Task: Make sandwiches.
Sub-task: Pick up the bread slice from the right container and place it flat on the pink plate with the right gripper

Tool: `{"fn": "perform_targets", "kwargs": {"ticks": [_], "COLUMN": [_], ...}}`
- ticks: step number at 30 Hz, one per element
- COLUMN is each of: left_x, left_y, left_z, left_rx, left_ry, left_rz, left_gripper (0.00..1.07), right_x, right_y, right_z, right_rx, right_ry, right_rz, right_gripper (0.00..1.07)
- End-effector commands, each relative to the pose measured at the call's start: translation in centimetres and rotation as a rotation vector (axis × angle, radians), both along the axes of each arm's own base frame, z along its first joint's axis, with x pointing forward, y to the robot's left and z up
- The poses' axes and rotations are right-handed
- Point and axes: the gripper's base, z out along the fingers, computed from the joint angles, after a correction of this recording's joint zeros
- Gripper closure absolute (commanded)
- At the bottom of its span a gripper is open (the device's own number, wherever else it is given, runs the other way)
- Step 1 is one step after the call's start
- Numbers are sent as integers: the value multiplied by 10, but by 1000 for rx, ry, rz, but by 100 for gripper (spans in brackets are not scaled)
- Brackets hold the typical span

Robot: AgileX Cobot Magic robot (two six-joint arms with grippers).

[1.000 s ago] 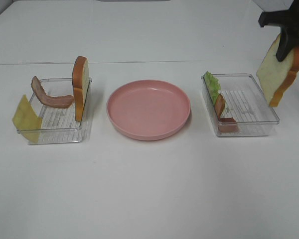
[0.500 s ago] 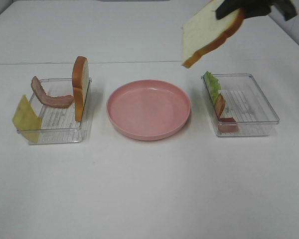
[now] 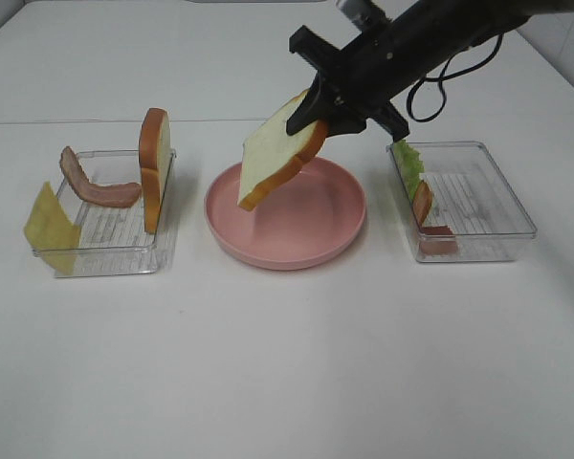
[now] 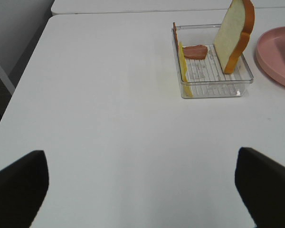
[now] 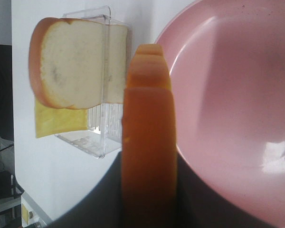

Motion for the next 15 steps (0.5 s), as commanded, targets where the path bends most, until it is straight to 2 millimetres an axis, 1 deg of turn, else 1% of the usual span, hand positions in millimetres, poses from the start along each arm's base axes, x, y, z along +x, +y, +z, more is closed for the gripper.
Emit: {"fn": "perform_targets", "kwargs": {"ticks": [1,2,3,5,6,7,10,15], "left_x": [-2,-2,-2,-2,-2,-2,-2,-2], "left_y": [-1,-1,-1,-1,-1,-1,-1,-1], "left_z": [-1,-1,-1,-1,-1,-1,-1,-1], "left_rx": [-12,-12,-12,-12,-12,-12,-12,-12], "left_ry": [-16,-16,-16,-16,-16,-16,-16,-16], "left_rz": [-2,-2,-2,-2,-2,-2,-2,-2], "left_gripper": [6,6,6,6,6,6,6,6], "right_x": [10,16,16,22,22,25,26,27], "right_y": [9,11,11,11,11,10,10,11], "right_z": [-15,-24,-24,-33,-33,-38,-42,-56], "right_rx": [4,2,2,-27,-27,-47,-50,-50], "right_ry": [4,16,16,20,20,28,46,74], "right_rz": [-8,-13,-13,-19,-19,-27,-40,-47], "right_gripper": [107,107,107,107,107,107,107,107]}}
